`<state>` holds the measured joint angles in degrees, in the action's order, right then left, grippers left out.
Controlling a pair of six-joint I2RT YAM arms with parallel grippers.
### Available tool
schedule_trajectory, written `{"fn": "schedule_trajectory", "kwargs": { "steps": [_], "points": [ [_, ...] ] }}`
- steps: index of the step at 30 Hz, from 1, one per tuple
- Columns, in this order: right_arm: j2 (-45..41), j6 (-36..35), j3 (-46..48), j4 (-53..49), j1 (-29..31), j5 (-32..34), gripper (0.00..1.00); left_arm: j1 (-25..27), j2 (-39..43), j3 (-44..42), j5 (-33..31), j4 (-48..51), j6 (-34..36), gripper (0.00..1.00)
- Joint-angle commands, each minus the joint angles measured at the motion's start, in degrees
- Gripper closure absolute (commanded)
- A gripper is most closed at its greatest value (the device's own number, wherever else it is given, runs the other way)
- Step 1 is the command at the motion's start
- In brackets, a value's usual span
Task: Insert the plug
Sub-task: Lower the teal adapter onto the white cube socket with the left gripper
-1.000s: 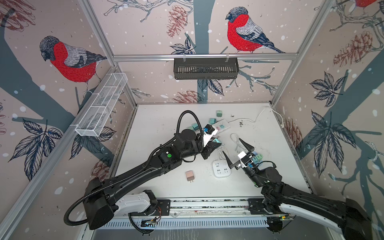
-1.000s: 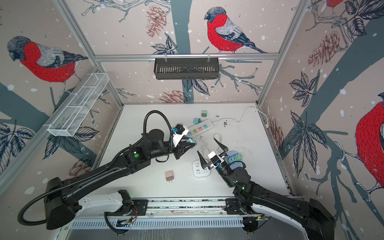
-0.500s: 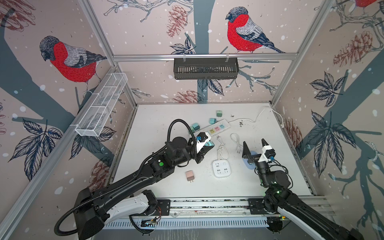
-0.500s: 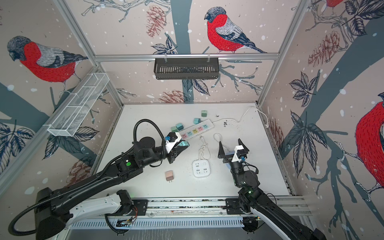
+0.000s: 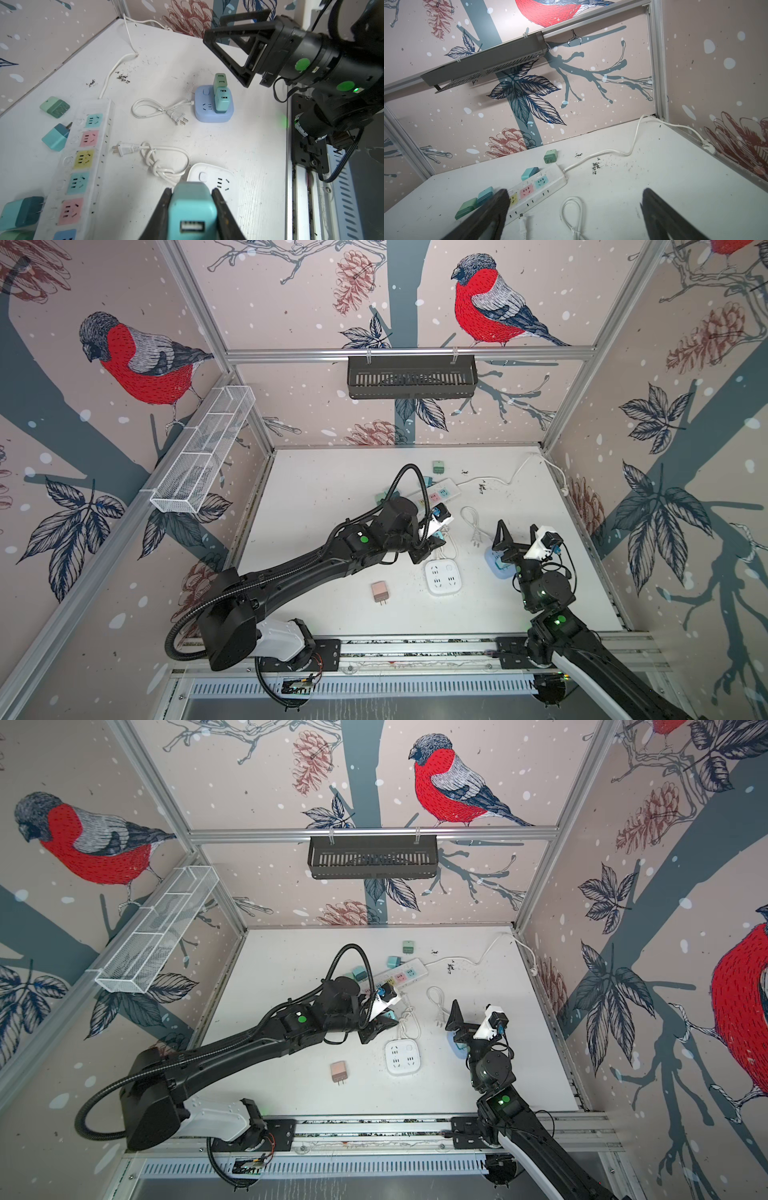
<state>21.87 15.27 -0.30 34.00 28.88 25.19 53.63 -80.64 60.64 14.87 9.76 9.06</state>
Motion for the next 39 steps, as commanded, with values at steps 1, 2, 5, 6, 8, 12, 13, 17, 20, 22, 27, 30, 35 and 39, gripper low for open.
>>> {"fn": "schedule_trajectory", "kwargs": {
  "steps": [1,2,5,6,8,12,13,17,20,22,27,30,35,39],
  "points": [
    [1.3,0.0,6.3,7.5,0.0,-4.3,0.0,1.3,-3.1,2.7,-2.0,5.2,1.7,1.0],
    [1.5,-0.4,6.1,7.3,-0.1,-5.5,0.0,1.8,-4.0,3.4,-3.1,6.1,1.8,1.0],
    [1.8,-1.0,6.4,8.2,-0.1,-6.6,0.0,2.9,-5.9,4.7,-4.3,7.3,2.3,1.0],
    [1.7,-1.1,6.4,8.2,-0.1,-6.9,0.0,3.1,-6.5,4.8,-4.3,7.4,2.7,1.0],
    [1.5,-1.3,6.7,8.4,-0.1,-7.9,0.0,3.7,-7.7,5.5,-4.9,8.2,3.0,1.0],
    [2.0,-1.3,6.8,8.9,-0.2,-7.4,0.0,5.1,-11.3,7.9,-6.4,11.1,2.9,1.0],
    [2.2,-1.3,6.7,8.8,-0.2,-6.9,0.0,5.6,-12.3,8.5,-6.9,11.6,2.9,1.0],
    [2.1,-0.7,6.7,8.8,-0.3,-6.0,0.0,8.2,-15.8,11.6,-7.8,13.7,2.9,1.0],
    [2.3,-0.2,7.0,9.2,-0.8,-5.9,0.0,8.6,-16.2,11.4,-4.3,11.9,1.6,1.0],
    [2.6,0.1,6.8,9.2,-1.3,-6.2,0.0,8.6,-16.2,10.7,-2.5,10.1,1.3,1.0],
    [2.5,0.5,6.8,9.1,-2.2,-7.3,0.0,8.9,-18.5,12.1,-1.4,10.4,1.0,1.0],
    [2.3,0.6,6.9,8.9,-2.4,-7.6,0.0,9.1,-19.7,12.4,0.4,10.1,1.0,1.0],
    [2.4,0.9,6.9,8.9,-2.8,-7.8,0.0,9.1,-20.9,12.3,0.6,8.9,0.5,1.0],
    [2.7,0.9,6.7,9.0,-3.1,-8.4,0.0,9.1,-21.6,12.8,2.3,6.5,0.4,1.0]
  ]
}}
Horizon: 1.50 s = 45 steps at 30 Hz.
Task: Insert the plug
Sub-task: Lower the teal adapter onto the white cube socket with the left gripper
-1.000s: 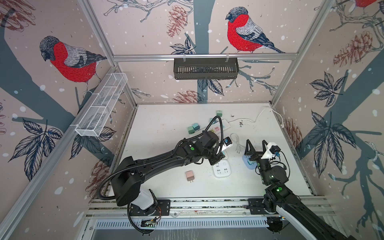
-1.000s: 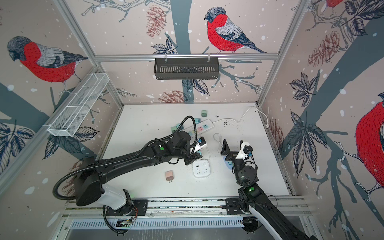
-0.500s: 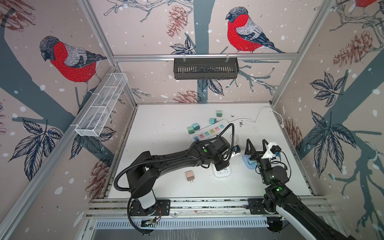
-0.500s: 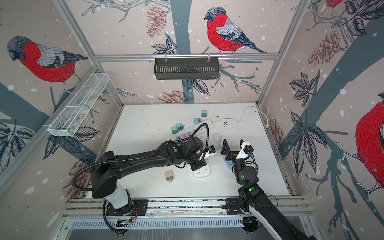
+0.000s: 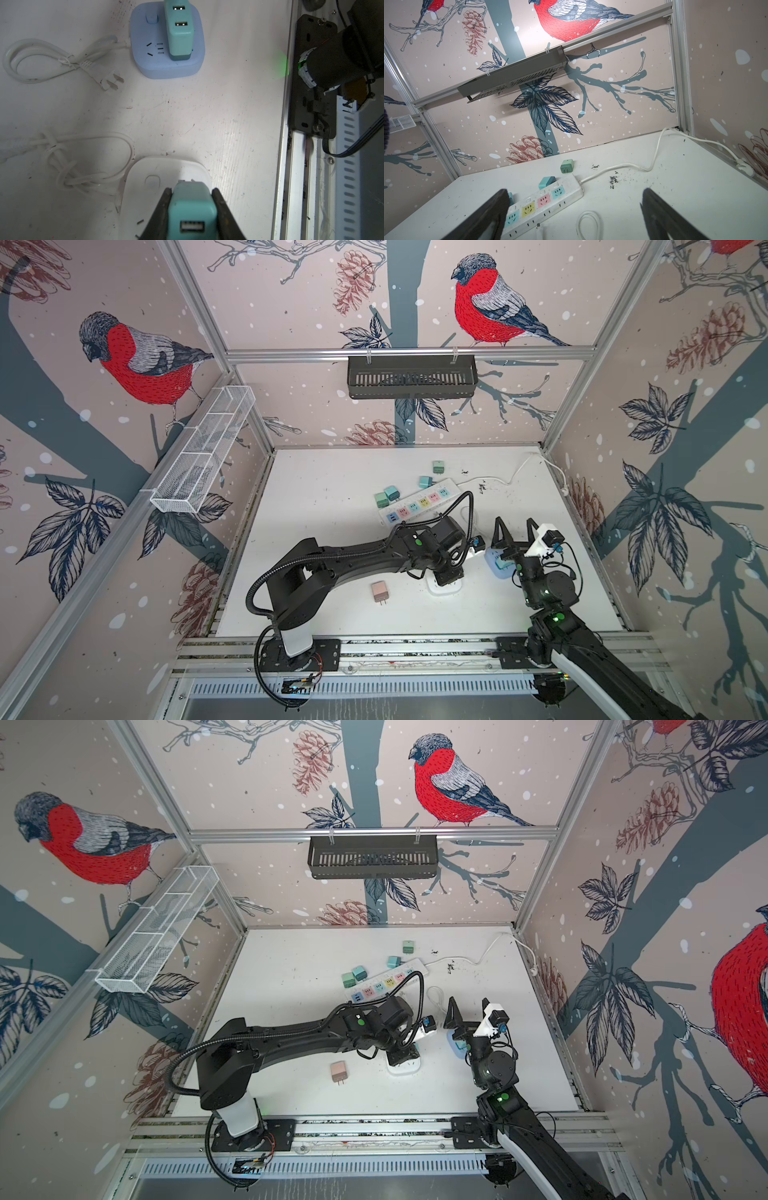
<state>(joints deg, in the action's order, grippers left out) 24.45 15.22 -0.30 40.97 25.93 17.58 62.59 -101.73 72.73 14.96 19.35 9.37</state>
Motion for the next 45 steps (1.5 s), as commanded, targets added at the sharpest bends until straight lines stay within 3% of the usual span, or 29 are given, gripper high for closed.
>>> {"fn": "schedule_trajectory", "kwargs": {
  "steps": [1,4,7,11,15,24,45],
  "points": [
    [0.1,0.9,6.7,2.1,-0.3,-0.8,0.0,0.1,-0.8,0.8,2.2,-3.3,0.0,1.0],
    [0.2,0.9,6.8,2.2,-0.3,-1.0,0.0,0.2,-0.8,0.2,1.2,-4.1,-0.7,1.0],
    [0.7,1.1,6.8,2.7,-0.5,-0.9,0.0,0.2,0.9,-6.3,2.8,-11.0,-2.4,1.0],
    [2.3,1.1,6.2,3.1,-0.9,-1.6,0.0,0.5,1.3,-4.4,-5.0,-7.5,-1.5,1.0],
    [3.0,1.1,5.9,2.8,-0.9,-2.0,0.0,0.7,1.4,-4.5,-2.6,-8.6,-2.2,1.0],
    [1.5,1.0,6.4,2.3,-0.9,-2.1,0.0,0.8,3.5,-8.4,-4.0,-11.1,-2.2,1.0],
    [1.2,0.9,6.4,2.2,-1.0,-2.6,0.0,0.7,-2.2,-6.1,-3.8,-11.1,0.0,1.0]
  ]
}}
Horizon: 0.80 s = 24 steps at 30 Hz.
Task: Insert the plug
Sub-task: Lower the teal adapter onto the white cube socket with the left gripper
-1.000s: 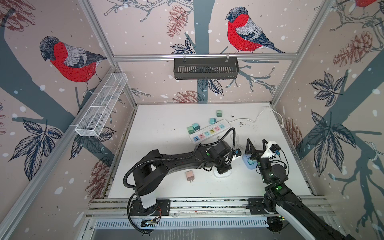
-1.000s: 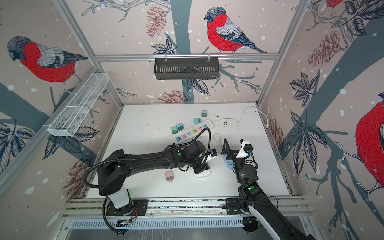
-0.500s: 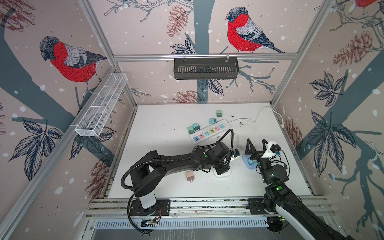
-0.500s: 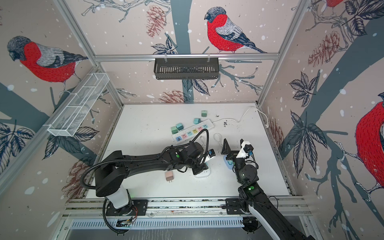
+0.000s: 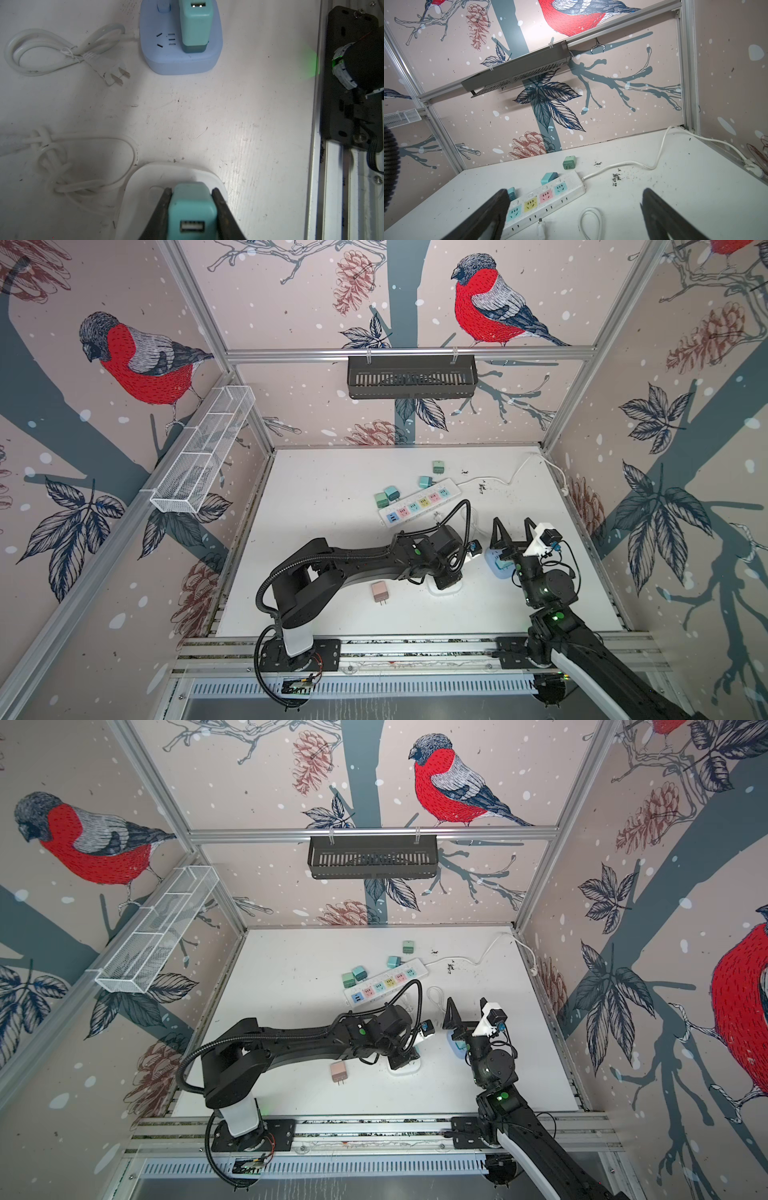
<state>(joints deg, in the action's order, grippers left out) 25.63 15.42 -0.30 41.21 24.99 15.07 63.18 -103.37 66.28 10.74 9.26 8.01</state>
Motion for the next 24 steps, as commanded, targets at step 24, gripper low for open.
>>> {"fn": "schedule_trajectory", "kwargs": {
  "steps": [24],
  "points": [
    [1.8,5.9,5.9,1.1,-1.2,8.3,0.0,0.1,-2.4,-0.6,-0.8,-0.8,4.2,1.0]
  ]
}}
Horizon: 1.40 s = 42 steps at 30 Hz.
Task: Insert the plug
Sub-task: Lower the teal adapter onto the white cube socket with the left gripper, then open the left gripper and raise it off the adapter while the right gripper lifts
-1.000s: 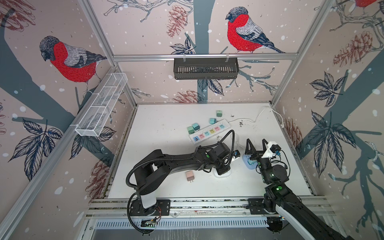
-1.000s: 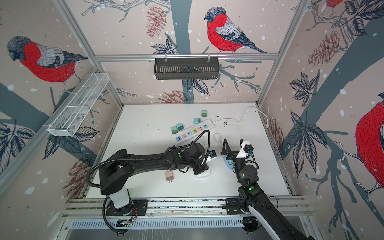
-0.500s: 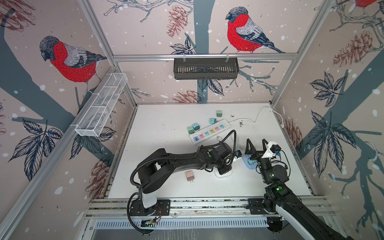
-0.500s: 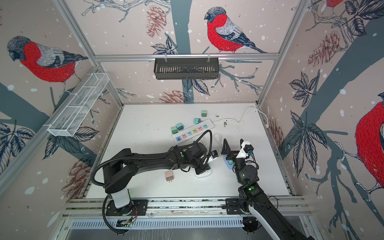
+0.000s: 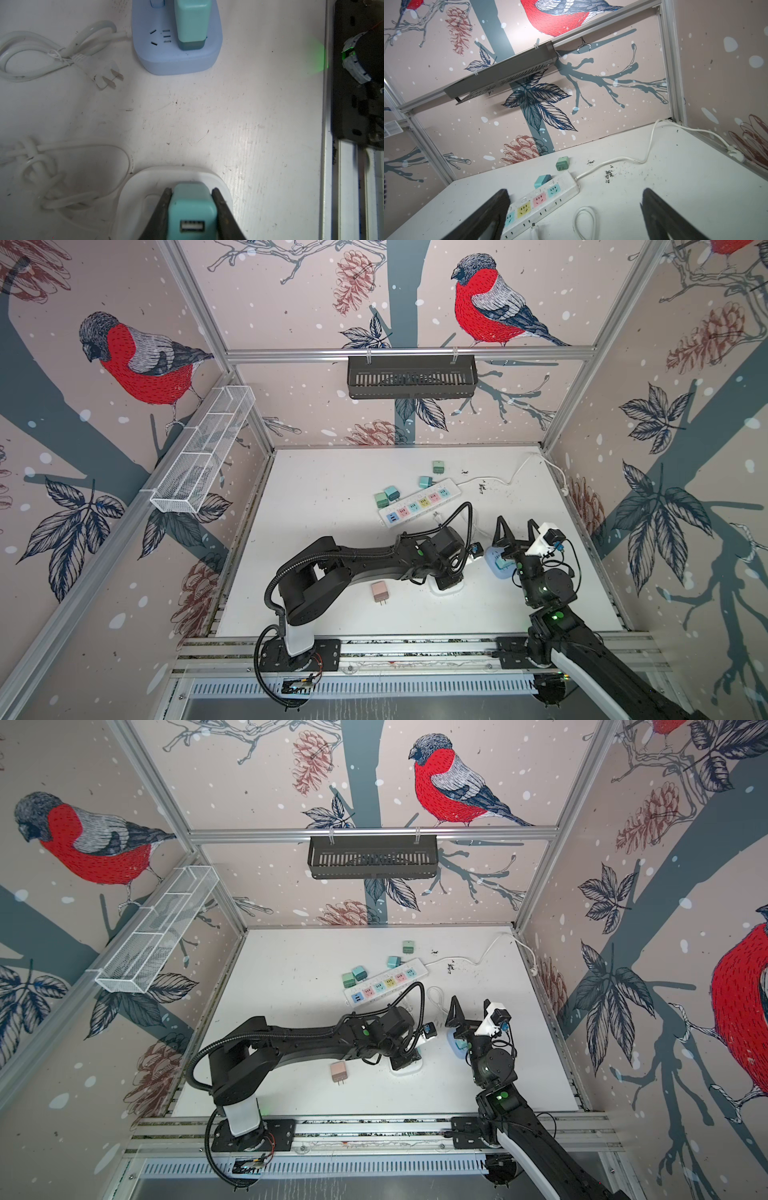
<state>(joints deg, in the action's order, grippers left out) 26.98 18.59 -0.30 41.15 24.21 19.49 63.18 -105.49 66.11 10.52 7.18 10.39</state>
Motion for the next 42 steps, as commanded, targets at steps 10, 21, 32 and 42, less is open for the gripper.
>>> {"fn": "schedule_trajectory", "kwargs": {
  "steps": [10,21,32,42],
  "points": [
    [1.0,7.9,4.0,-3.7,-3.6,6.5,0.0,-0.3,-1.0,-1.3,-0.1,1.0,3.6,1.0],
    [0.2,10.5,2.7,-8.4,-5.1,6.3,0.0,-0.2,3.2,-5.4,-2.8,-4.8,3.0,0.36],
    [0.6,10.3,2.4,-8.8,-5.1,6.6,0.0,-0.2,22.4,-11.8,-10.0,-15.7,-4.6,0.01],
    [8.0,34.2,-4.9,-23.1,-4.4,23.1,0.0,-0.5,37.6,-13.5,-55.4,-20.6,-22.8,0.01]
  ]
}}
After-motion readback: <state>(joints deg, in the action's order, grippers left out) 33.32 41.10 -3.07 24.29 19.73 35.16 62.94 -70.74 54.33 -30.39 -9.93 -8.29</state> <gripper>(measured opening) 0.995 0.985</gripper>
